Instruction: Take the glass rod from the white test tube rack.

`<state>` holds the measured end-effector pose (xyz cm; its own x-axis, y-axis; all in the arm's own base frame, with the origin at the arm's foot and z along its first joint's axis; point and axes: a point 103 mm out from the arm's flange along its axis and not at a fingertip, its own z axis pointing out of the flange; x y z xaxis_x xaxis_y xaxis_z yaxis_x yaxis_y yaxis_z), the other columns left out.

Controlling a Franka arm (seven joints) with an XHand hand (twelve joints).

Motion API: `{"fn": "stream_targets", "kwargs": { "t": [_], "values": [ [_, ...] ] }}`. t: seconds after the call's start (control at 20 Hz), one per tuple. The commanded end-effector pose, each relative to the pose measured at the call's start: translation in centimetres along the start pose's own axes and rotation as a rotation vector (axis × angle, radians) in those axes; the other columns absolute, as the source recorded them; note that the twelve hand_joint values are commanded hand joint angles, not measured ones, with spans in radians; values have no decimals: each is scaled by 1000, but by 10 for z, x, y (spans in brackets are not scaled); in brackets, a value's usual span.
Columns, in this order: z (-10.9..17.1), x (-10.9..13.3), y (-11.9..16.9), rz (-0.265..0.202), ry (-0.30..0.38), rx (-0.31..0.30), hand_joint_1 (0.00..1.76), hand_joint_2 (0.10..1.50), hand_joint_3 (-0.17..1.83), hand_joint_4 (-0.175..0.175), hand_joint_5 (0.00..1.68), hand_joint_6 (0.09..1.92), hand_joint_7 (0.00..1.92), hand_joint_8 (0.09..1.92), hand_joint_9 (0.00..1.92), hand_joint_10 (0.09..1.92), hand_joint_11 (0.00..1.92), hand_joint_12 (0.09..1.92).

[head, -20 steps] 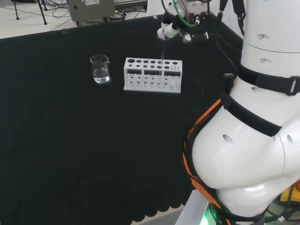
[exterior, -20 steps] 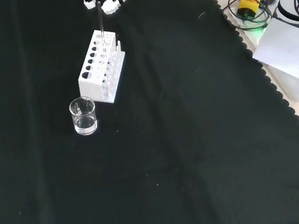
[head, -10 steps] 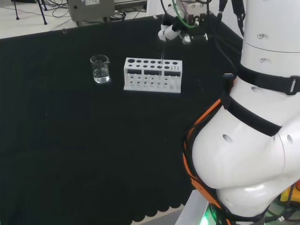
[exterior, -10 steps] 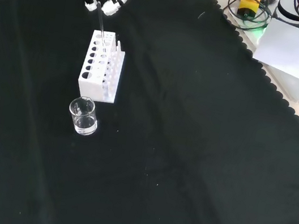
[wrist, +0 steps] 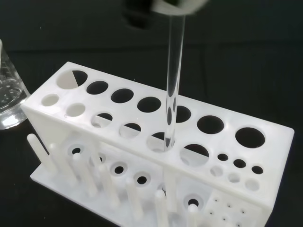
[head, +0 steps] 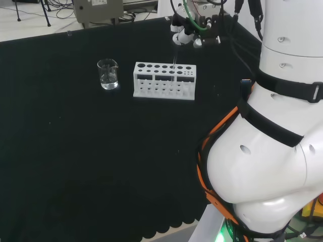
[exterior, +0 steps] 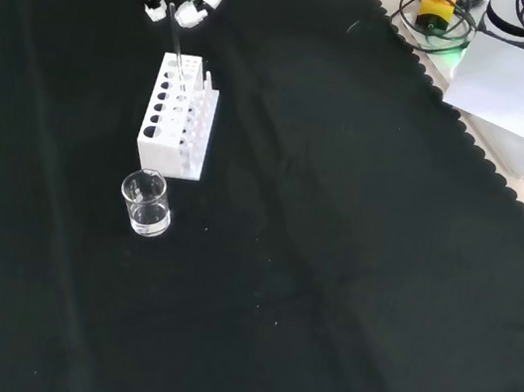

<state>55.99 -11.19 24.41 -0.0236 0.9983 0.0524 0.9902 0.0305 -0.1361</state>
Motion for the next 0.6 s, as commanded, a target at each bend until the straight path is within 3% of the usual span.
{"fn": "stream_targets", "kwargs": {
  "t": [0.05,0.55,0.6],
  "values": [
    [1,6,3,-2,0,-16,1361,715,798,-175,716,778,1010,1231,1686,850,1904,932],
    [1,8,2,-3,21,10,1374,683,850,-175,693,792,1020,1234,1720,825,1920,960],
    [1,9,2,-4,23,12,1301,698,827,-175,685,798,1026,1251,1725,817,1920,966]
  ]
}}
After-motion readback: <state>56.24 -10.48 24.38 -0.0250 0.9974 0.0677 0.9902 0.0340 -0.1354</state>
